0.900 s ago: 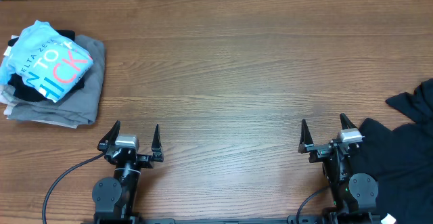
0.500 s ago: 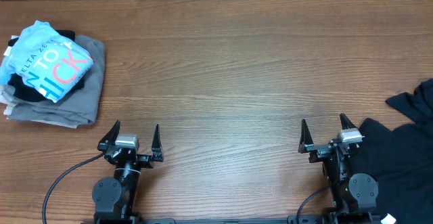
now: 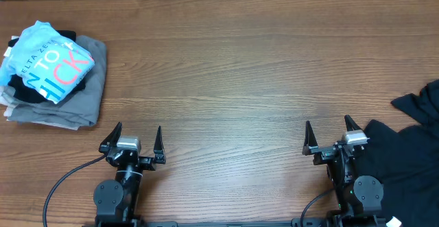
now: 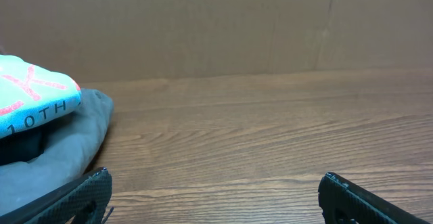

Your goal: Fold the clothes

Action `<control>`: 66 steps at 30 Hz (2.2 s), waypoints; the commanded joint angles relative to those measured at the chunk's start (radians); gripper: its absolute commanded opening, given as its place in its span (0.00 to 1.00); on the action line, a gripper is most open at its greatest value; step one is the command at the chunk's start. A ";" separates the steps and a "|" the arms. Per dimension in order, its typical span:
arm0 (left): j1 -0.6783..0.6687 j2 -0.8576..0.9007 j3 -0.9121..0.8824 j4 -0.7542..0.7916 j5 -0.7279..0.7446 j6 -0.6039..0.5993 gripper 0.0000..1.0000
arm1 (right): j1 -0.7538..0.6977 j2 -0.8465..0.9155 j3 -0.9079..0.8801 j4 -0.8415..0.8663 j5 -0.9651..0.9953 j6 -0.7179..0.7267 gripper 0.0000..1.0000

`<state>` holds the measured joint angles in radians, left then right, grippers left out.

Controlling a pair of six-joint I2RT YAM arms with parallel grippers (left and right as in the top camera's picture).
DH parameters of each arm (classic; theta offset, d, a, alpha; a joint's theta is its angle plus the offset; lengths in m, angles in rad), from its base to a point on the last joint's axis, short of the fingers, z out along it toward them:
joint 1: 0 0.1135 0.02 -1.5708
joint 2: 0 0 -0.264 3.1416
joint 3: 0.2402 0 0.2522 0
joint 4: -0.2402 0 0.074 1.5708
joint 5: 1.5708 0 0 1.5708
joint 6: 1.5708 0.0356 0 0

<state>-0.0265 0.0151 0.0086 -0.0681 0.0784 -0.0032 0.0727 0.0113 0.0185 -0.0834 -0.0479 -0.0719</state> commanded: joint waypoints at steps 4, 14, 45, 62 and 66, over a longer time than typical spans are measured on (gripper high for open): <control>-0.006 -0.011 -0.004 -0.003 -0.008 0.015 1.00 | 0.006 -0.005 -0.010 0.003 0.001 -0.004 1.00; -0.006 -0.011 -0.004 -0.003 -0.008 0.015 1.00 | 0.006 -0.005 -0.010 0.003 0.001 -0.004 1.00; -0.006 0.119 0.226 -0.105 0.000 -0.135 1.00 | 0.005 0.188 0.396 -0.346 0.235 0.230 1.00; -0.006 0.812 0.702 -0.406 0.035 -0.135 1.00 | 0.002 0.938 0.761 -0.576 0.072 0.268 1.00; -0.006 0.868 0.701 -0.401 0.041 -0.135 1.00 | -0.066 1.099 0.760 -0.635 0.346 0.585 1.00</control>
<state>-0.0265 0.8490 0.6838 -0.4683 0.0948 -0.1287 0.0628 1.0111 0.7570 -0.6827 0.0883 0.2615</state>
